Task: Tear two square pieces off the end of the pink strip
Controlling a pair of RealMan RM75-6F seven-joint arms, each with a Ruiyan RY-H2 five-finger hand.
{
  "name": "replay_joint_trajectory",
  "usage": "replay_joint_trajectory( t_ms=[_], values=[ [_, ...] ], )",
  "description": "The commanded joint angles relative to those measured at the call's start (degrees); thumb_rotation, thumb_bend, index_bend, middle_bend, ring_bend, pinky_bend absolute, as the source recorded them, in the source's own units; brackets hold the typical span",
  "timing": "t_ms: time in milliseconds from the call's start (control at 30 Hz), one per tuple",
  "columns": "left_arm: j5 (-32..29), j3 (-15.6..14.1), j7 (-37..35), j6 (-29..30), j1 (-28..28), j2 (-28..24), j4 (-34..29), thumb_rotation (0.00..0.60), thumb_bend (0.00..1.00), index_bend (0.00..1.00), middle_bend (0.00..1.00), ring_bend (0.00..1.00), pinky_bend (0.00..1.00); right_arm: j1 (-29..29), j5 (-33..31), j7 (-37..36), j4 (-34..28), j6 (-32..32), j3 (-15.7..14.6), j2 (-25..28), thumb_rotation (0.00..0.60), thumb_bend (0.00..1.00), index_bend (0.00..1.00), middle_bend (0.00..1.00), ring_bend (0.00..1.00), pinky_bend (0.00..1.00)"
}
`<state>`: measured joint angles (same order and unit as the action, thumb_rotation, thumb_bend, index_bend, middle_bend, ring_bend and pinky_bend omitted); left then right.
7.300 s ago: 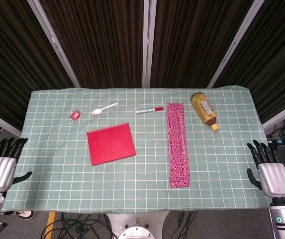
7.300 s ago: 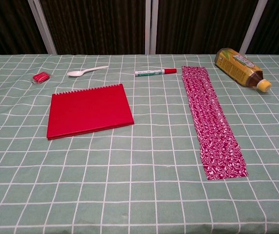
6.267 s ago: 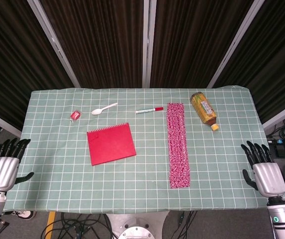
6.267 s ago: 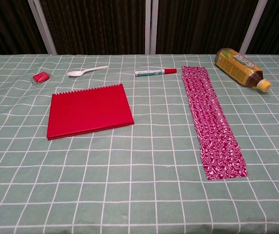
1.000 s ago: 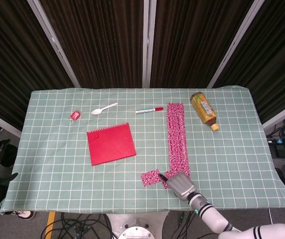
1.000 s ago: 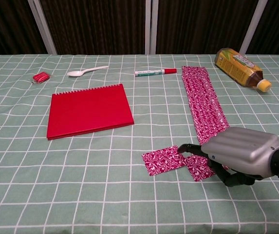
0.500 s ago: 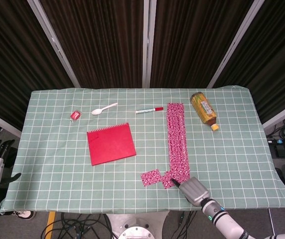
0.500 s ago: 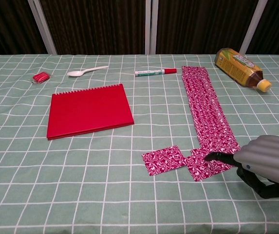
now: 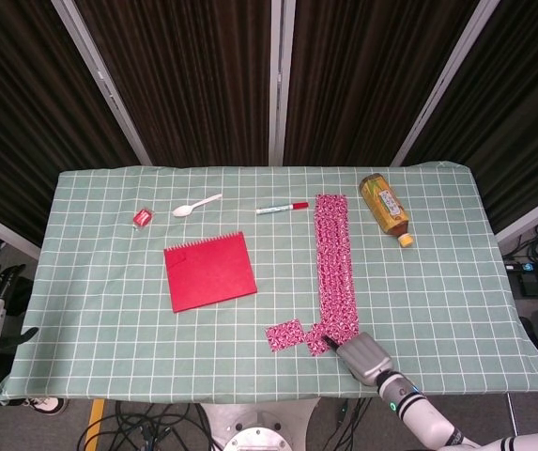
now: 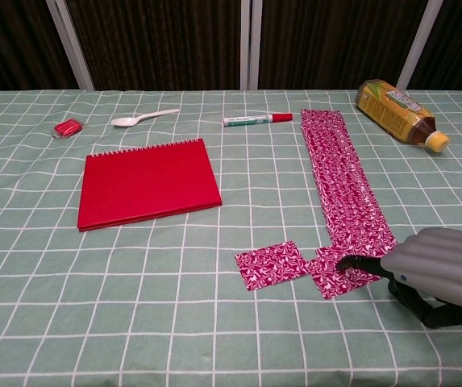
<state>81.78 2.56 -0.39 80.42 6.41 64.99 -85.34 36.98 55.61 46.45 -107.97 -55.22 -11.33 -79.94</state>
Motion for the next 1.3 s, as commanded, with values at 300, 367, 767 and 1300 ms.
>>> replay_joint_trajectory(
  t_ms=[300,367,767,1300],
  values=[
    [0.4,-0.1,0.5,0.3,0.0,-0.1,-0.5,0.6,0.06,0.08,0.11,0.03,0.07,-1.0,0.1,-0.6,-0.5,-1.3,-1.7,1.9,0.6,1.0,0.06,0.94,0.84,0.71],
    [0.4,-0.1,0.7,0.2,0.0,0.0,-0.5,0.6,0.06,0.08,0.11,0.03,0.07,-1.4,0.2,-1.5,-0.2,-1.3,-2.1,2.7,0.6,1.0,0.06,0.94,0.84,0.71],
    [0.4,-0.1,1.8,-0.1,0.3,0.4,-0.8,0.6,0.06,0.08,0.11,0.03,0.07,-4.3,3.2,-6.9,1.9,-1.6,-3.6,6.0,0.6,1.0,0.06,0.94,0.84,0.71],
    [0.4,-0.2,2.8,-0.3,0.5,0.7,-1.3,0.6,0.06,0.08,0.11,0.03,0.07,-7.7,5.5,-11.2,3.7,-2.2,-4.2,9.7,0.6,1.0,0.06,0.94,0.84,0.71]
  ],
)
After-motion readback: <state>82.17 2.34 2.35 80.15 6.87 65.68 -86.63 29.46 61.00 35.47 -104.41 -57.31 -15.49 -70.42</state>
